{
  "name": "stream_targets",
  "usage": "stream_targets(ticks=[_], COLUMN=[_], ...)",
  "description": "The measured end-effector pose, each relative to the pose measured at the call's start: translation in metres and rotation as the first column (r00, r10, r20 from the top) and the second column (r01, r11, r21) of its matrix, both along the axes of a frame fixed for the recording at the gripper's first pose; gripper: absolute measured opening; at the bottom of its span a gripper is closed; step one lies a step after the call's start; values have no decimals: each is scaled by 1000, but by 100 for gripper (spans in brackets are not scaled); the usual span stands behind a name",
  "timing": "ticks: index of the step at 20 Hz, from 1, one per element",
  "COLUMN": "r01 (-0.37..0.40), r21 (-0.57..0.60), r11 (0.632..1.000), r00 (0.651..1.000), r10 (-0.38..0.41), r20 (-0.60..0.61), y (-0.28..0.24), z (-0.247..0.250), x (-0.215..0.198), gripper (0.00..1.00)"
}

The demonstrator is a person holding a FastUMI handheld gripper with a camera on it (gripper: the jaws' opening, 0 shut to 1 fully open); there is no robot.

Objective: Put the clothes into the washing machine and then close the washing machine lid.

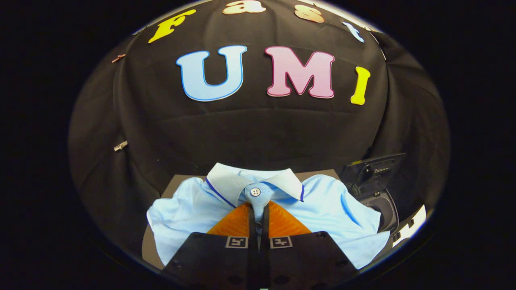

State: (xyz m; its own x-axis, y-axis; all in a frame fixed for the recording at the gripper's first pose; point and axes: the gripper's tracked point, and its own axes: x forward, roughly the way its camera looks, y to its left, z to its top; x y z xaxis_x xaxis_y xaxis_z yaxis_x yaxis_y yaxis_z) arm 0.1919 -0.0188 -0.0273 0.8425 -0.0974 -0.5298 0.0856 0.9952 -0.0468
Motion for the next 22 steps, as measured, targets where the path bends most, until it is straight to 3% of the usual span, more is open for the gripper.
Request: stream_targets(ticks=[7, 22], r01=[-29, -77], r21=[2, -95], r11=[1000, 992], r00=[980, 955], r10=[28, 101], r20=[198, 280], y=[-23, -157], z=[80, 165], x=[-10, -14], gripper=[5, 5])
